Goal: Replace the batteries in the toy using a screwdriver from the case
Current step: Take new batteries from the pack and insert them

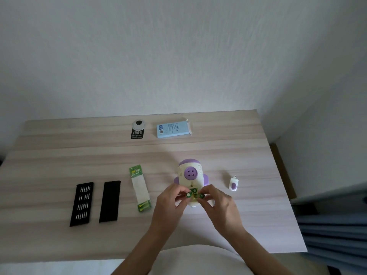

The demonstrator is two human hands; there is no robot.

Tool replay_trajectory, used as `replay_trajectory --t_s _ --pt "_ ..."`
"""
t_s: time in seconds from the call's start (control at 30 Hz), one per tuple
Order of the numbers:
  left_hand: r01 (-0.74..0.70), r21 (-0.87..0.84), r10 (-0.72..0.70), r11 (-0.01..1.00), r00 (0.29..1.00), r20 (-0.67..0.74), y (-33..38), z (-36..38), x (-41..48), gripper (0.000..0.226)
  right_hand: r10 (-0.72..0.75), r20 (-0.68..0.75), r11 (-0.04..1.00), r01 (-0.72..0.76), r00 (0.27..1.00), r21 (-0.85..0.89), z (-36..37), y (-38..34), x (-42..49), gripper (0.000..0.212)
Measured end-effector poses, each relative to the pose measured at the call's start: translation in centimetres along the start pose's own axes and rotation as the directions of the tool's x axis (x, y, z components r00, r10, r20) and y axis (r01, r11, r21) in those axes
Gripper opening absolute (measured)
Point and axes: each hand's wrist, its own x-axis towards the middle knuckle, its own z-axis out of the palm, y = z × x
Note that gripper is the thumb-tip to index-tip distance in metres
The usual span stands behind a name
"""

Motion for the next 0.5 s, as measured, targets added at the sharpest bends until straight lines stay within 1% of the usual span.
replay_trajectory --t_s 0.13,0.2,0.33,0.5 --pt "-0.054 0.045 0.053 0.998 0.998 0.031 -0.36 0.31 0.17 0.016 -0.115 -0.066 0.985 0.106 0.991 -0.133 0.44 0.27 -0.06 0.018" --pt "-0.097 0.061 0.093 0.993 0.994 0.054 -0.26 0.49 0.43 0.014 -0.148 -0.084 0.976 0.131 0.985 -0.175 0.56 0.2 0.0 0.017" --pt "-0.164 0.105 0.157 0.981 0.985 0.074 0.08 0.67 0.68 0.013 -0.172 -0.082 0.964 0.151 0.982 -0.22 0.69 0.14 0.06 0.022" --pt "-0.189 0.141 0.181 0.972 0.981 0.072 -0.22 0.49 0.56 0.014 -0.196 -0.076 0.958 0.174 0.978 -0.226 0.79 0.02 0.23 0.021"
